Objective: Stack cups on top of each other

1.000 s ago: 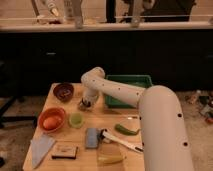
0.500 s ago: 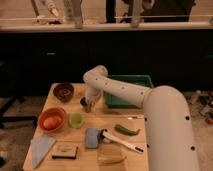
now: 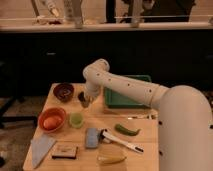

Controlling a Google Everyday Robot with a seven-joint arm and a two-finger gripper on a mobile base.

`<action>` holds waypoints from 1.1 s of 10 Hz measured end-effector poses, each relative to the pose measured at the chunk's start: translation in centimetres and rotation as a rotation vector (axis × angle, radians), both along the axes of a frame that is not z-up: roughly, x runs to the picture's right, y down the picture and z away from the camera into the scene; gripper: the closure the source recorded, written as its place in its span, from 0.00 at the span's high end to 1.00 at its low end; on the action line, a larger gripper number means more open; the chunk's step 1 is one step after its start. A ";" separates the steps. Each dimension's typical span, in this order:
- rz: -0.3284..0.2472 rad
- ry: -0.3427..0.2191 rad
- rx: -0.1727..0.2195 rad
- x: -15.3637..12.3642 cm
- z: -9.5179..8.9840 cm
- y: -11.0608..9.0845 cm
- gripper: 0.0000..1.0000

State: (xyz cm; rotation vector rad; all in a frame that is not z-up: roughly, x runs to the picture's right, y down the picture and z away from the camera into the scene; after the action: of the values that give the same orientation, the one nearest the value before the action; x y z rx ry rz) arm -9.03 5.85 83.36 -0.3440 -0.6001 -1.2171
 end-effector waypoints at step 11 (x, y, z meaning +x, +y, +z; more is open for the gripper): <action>-0.102 -0.055 0.038 -1.5 -8.1 3.7 0.00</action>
State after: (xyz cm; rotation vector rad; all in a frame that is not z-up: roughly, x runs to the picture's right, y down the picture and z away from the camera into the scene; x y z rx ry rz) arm -10.49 9.50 75.24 -0.3128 -0.6118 -1.3383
